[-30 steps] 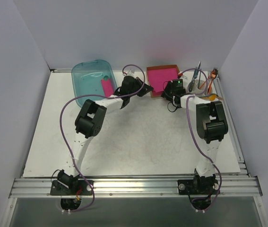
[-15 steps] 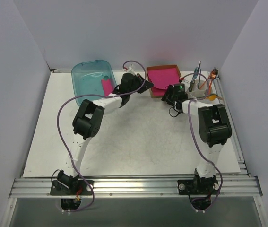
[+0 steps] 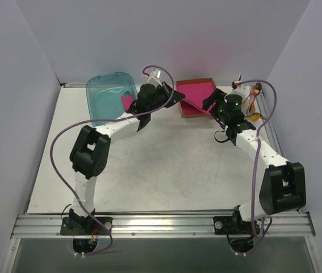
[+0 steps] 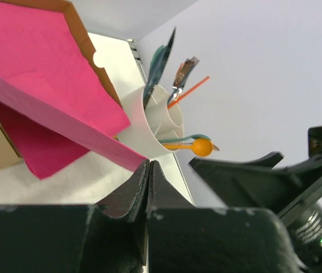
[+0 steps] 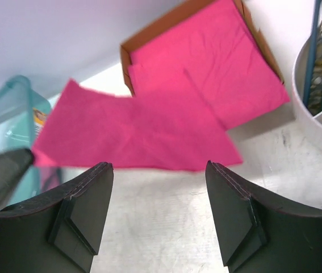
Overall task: Place the utensils on the paper napkin and roll it up
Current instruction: Place the napkin at the center of the board.
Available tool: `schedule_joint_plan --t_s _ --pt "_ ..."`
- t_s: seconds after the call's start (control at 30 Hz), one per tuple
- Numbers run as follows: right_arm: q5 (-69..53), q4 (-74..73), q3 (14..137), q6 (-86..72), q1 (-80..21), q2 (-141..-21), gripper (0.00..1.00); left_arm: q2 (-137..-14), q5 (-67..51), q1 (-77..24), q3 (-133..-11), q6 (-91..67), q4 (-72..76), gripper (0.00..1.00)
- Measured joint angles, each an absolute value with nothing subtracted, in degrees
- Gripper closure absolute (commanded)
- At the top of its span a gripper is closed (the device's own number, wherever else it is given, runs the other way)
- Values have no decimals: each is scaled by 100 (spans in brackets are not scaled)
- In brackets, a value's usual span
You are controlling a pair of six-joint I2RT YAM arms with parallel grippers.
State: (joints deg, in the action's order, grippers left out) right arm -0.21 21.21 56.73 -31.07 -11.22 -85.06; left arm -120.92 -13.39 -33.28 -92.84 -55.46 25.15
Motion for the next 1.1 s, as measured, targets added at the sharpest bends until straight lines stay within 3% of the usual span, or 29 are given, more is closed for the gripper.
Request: schedule_joint_plan --t_s 0.27,0.5,0.63,0.67,0.73,0.77,0.9,1.0,1.03,1.1 --pt "115 1422 5640 -3037 -1011 -7476 34 -9870 -242 -3940 -6270 -5522 3347 98" --pt "-56 1186 4941 -3072 -1009 -7349 34 -9080 1297 -5275 -4101 -5780 3800 97" --pt "-239 1118 4506 -3159 -1009 -7266 34 -8827 2268 -6193 -3328 -5924 3662 65" --pt "-276 1109 4405 -3173 -1009 -7214 34 -8744 2405 -6307 -3256 -5977 3577 50" --pt "-344 1074 4272 -3194 -1011 -7105 34 -8534 2630 -6392 -3157 -6062 3472 32" --pt "-375 1070 4224 -3199 -1009 -7050 34 -8401 2733 -6414 -3111 -6097 3450 18" --pt "-502 1055 4064 -3214 -1009 -6812 35 -7736 3109 -6563 -2864 -6228 3142 9" --pt "-532 939 4047 -3212 -1011 -6748 39 -7301 3229 -6624 -2777 -6066 2834 8" --pt "-530 899 4047 -3210 -1009 -6748 41 -7205 3199 -6595 -2779 -5894 2753 9" --pt "-537 788 4047 -3208 -1009 -6748 56 -7100 2958 -6394 -2862 -5542 2554 8"
